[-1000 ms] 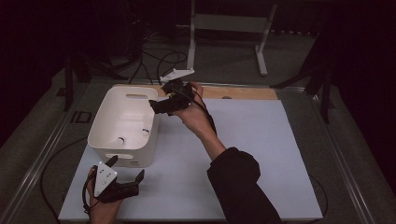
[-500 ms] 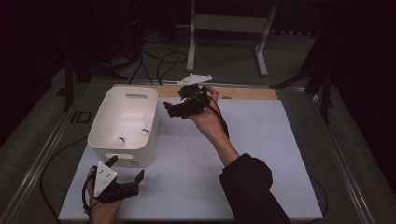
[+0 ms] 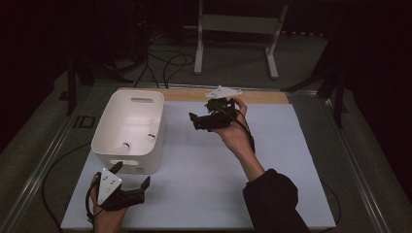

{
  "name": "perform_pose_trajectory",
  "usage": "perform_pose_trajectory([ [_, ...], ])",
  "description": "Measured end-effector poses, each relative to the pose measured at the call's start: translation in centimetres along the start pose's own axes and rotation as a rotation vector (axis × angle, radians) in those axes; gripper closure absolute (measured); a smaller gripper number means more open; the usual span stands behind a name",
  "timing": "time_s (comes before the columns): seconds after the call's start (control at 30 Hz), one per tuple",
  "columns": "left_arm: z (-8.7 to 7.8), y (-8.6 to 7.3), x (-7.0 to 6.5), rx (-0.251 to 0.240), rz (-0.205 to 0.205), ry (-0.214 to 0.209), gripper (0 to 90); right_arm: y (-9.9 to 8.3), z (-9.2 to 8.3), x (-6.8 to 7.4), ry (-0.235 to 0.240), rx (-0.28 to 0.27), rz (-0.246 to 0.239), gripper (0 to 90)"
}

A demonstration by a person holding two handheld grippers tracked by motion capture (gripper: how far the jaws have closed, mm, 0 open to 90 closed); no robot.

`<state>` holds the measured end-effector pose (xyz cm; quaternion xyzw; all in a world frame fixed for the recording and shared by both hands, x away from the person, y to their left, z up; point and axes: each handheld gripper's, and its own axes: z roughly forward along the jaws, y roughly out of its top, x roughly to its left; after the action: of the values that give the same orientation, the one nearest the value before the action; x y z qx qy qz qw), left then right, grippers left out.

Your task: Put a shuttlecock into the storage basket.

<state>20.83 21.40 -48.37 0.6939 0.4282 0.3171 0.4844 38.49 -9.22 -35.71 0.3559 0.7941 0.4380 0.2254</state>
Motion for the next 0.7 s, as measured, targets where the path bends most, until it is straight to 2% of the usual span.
perform_pose_trajectory([
  [0.13,0.0,0.0,0.0,0.000,-0.002,0.000,0.0,-1.4,-0.4,-0.6,-0.011,0.022,0.011,8.2],
  [0.3,0.0,0.0,0.0,0.002,-0.001,-0.001,0.0,-2.8,-1.4,-1.0,-0.018,0.008,0.016,8.2],
  [0.5,-0.1,0.0,0.2,-0.008,-0.021,-0.007,0.0,-4.5,-2.9,-1.5,-0.037,0.000,0.028,8.2],
  [0.7,-0.1,0.1,0.5,-0.011,-0.039,-0.016,0.0,-6.2,-3.9,-2.2,-0.061,0.009,0.061,7.4],
])
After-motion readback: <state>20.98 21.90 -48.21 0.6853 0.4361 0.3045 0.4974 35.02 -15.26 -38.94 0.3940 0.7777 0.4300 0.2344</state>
